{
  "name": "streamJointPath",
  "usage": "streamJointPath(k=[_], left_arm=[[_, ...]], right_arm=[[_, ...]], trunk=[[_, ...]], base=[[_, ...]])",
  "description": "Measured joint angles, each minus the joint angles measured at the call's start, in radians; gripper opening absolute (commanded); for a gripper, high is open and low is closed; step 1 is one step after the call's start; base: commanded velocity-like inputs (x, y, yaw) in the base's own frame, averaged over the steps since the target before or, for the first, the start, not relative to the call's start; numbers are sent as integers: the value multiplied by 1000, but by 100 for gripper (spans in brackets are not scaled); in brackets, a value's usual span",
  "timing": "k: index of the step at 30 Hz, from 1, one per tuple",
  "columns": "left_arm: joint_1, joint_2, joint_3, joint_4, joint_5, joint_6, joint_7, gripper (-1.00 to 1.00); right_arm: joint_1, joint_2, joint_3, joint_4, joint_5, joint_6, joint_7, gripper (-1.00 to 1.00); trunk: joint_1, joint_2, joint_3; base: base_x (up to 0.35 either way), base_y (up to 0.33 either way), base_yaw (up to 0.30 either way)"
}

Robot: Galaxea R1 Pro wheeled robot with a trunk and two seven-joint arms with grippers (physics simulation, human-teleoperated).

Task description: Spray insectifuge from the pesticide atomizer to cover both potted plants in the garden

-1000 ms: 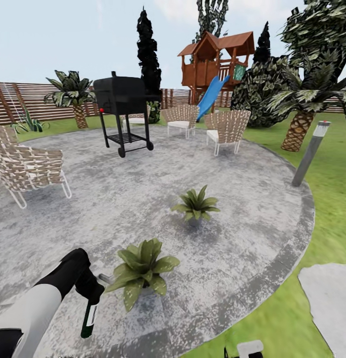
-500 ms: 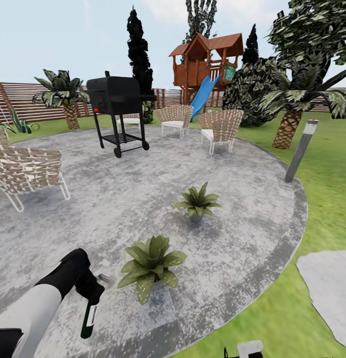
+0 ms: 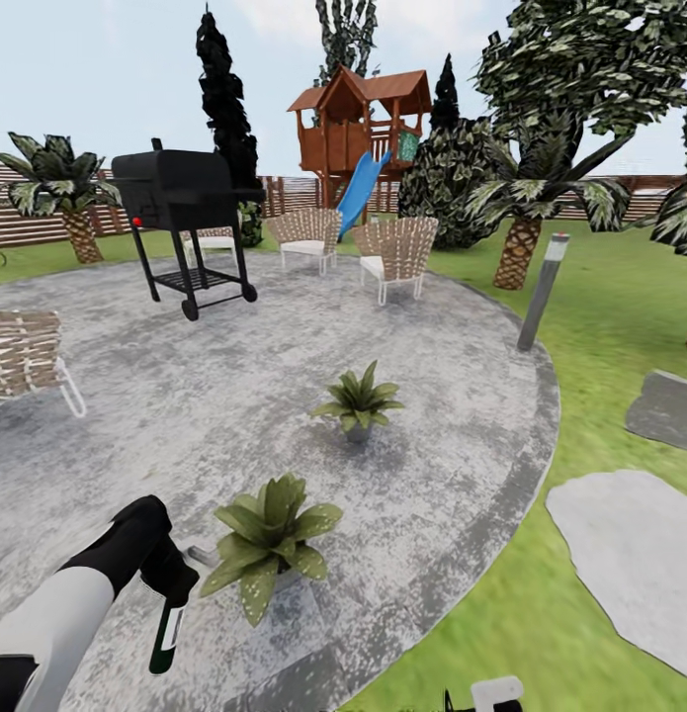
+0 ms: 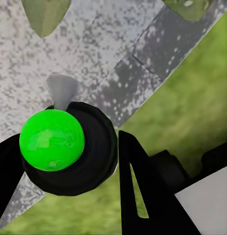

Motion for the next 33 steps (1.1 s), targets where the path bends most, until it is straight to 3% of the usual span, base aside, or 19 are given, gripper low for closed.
streamJointPath(k=[10, 21, 33], left_arm=[[0, 0, 1, -1, 1, 0, 0, -100], [0, -4, -3, -1, 1, 2, 0, -100], [0, -10, -4, -1, 1, 0, 1, -100]], right_arm=[[0, 0, -3, -2, -3, -1, -1, 100], [0, 0, -4, -3, -4, 0, -2, 100], [0, -1, 0, 1, 1, 0, 2, 100]], trunk=[[0, 0, 0], [0, 0, -1], [0, 0, -1]], base=[[-228, 223, -264], [-19, 287, -259], [-56, 208, -18]])
